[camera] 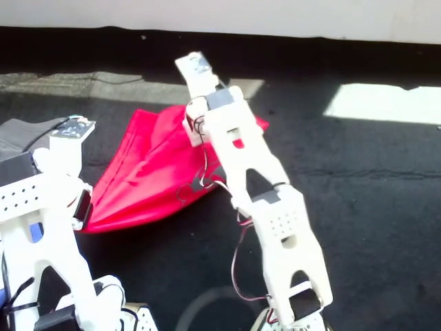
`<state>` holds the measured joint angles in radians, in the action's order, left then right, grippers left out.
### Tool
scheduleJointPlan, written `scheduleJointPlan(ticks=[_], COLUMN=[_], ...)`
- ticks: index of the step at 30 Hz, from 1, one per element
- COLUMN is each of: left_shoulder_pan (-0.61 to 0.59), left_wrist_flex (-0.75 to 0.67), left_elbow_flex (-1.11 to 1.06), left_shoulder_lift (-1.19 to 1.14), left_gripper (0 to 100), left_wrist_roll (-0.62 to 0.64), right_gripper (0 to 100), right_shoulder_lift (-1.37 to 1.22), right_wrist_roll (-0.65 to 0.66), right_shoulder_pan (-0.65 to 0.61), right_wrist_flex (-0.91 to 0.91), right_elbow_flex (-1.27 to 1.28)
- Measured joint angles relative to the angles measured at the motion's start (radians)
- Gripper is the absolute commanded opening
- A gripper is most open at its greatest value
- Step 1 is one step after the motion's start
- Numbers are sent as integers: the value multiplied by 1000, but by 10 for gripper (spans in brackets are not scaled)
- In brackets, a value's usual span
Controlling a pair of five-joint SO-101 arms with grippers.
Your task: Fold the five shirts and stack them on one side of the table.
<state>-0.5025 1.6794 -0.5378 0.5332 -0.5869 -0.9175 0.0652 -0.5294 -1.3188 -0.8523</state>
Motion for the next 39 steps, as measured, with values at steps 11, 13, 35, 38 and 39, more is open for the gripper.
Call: scheduleJointPlan(ticks=[11,13,35,38,39], left_shoulder_pan=[2,5,129,129,130], left_wrist_flex=[-92,-106,15,18,18], left_elbow_flex=[0,0,402,397,390], left_shoulder_lift=[0,0,-147,-224,-249], left_gripper=[8,8,8,8,8], left_wrist_roll=[15,55,249,249,249], right_gripper=[6,6,5,5,5], right_shoulder_lift=[-130,-129,804,931,971], right_wrist_roll=[83,83,83,81,81], right_shoulder_pan=[126,146,298,325,333], right_wrist_flex=[-342,-402,-422,-331,-287], right_elbow_flex=[-479,-595,361,658,753])
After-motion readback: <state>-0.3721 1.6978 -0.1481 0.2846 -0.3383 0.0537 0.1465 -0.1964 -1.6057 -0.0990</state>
